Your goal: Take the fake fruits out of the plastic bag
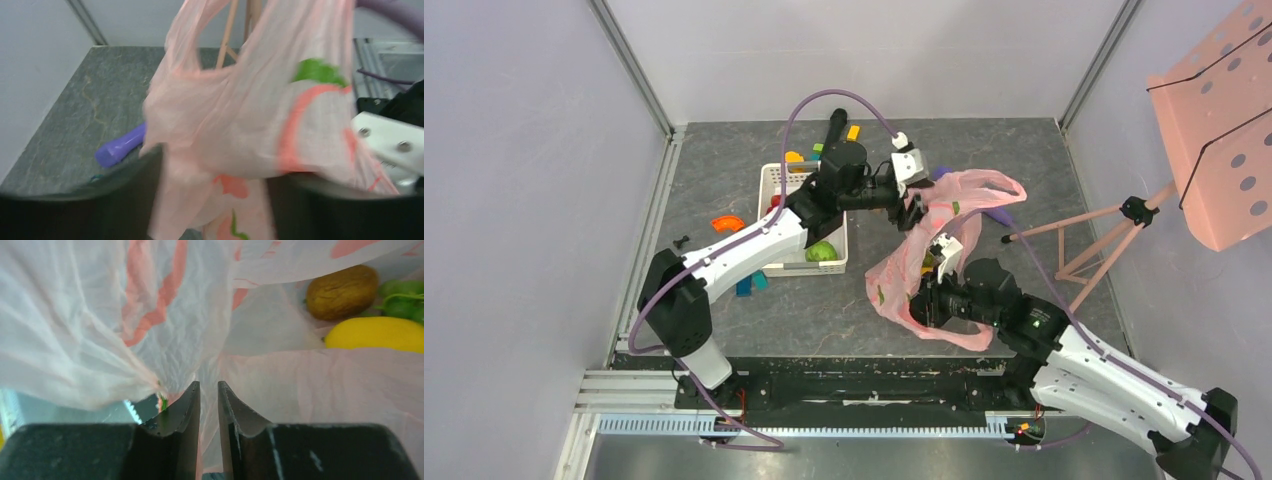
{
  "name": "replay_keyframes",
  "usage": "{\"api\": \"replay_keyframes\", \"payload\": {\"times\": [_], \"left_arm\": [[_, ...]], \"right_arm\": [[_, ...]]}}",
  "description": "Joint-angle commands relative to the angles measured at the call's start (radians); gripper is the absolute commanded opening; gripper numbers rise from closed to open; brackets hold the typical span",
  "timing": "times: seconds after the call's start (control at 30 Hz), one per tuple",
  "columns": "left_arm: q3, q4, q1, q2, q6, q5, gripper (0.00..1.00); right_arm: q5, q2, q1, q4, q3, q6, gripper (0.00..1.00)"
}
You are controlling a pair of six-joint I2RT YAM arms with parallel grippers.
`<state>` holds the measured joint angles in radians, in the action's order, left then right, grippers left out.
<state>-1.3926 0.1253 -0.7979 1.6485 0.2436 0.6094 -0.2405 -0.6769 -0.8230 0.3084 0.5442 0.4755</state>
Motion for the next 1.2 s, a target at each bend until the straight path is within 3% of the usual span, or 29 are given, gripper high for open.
{"api": "replay_keyframes", "payload": {"times": [0.0, 0.2, 0.33, 0.47, 0.63, 0.87, 1.17], "left_arm": [[-0.018, 0.007, 0.002, -0.009, -0.158, -0.097, 0.99], [0.059, -0.16, 0.003, -0.118, -0.232, -0.396, 1.0], [0.176, -0.155, 0.003, -0.221, -0.342, -0.448, 1.0], [0.299, -0.116, 0.002, -0.331, -0.448, -0.433, 1.0], [0.49, 0.088, -0.032, -0.409, -0.514, -0.336, 1.0], [0.56, 0.31, -0.052, -0.376, -0.638, -0.258, 1.0], [0.586, 0.482, -0.063, -0.298, -0.735, -0.189, 1.0]], "right_arm": [[0.298, 0.0, -0.04, 0.009, 0.108, -0.03, 0.24], [0.478, 0.006, -0.039, 0.098, 0.139, -0.07, 0.28], [0.501, -0.002, -0.038, 0.087, 0.123, -0.071, 0.27], [0.531, 0.027, -0.038, 0.057, 0.086, -0.05, 0.27], [0.506, 0.056, -0.038, -0.016, 0.041, -0.017, 0.26], [0.375, 0.052, -0.038, -0.15, -0.033, 0.012, 0.26], [0.256, 0.065, -0.038, -0.29, -0.093, 0.059, 0.23]]}}
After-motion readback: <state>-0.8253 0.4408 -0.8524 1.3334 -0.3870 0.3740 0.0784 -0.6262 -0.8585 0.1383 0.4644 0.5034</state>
